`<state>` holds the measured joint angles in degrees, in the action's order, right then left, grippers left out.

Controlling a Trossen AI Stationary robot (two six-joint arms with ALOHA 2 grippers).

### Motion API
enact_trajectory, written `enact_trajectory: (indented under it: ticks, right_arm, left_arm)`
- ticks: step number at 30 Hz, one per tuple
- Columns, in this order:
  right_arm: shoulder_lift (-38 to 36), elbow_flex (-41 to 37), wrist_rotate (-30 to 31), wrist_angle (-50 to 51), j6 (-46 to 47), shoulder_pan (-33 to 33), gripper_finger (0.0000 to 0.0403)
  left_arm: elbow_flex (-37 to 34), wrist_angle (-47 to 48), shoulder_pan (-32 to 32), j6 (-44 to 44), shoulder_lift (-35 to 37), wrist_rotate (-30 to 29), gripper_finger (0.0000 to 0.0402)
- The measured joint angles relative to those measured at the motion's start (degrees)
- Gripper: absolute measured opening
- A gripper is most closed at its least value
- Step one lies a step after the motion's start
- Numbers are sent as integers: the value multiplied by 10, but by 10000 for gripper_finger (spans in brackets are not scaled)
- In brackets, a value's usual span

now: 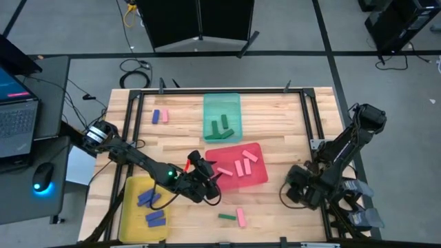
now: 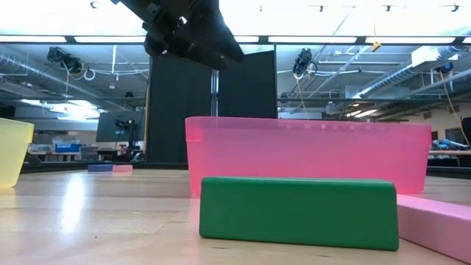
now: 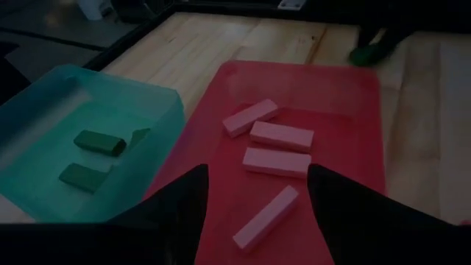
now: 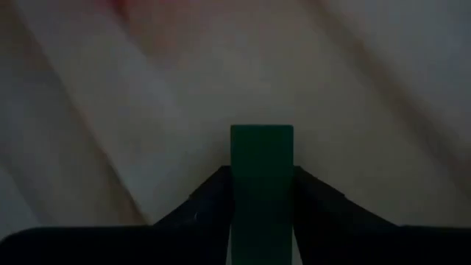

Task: Sort blocks
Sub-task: Put the green block into the green bin

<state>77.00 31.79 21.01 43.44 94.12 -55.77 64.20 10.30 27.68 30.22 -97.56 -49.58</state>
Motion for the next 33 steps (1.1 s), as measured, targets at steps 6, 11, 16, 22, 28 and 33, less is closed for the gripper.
enact_trajectory:
  ticks: [6,11,16,22,28,33]
  right_arm:
    - [-16,63,112,13,-97,40,118]
    - [-27,135,202,14,-249,103,118]
    - [-27,207,297,-43,-465,209,118]
    - [-27,219,194,-300,-788,389,118]
    - [-21,219,-40,-467,-882,580,118]
    - [27,219,-144,-524,-877,696,118]
  left_arm:
    - [0,-96,2,-59,1,0,239]
    - [5,-195,9,-141,6,2,239]
    - [27,-203,19,-196,31,3,239]
    - [28,-179,39,-210,66,-10,238]
    - [28,-157,83,-210,78,-51,238]
    - [28,-134,100,-184,76,-72,238]
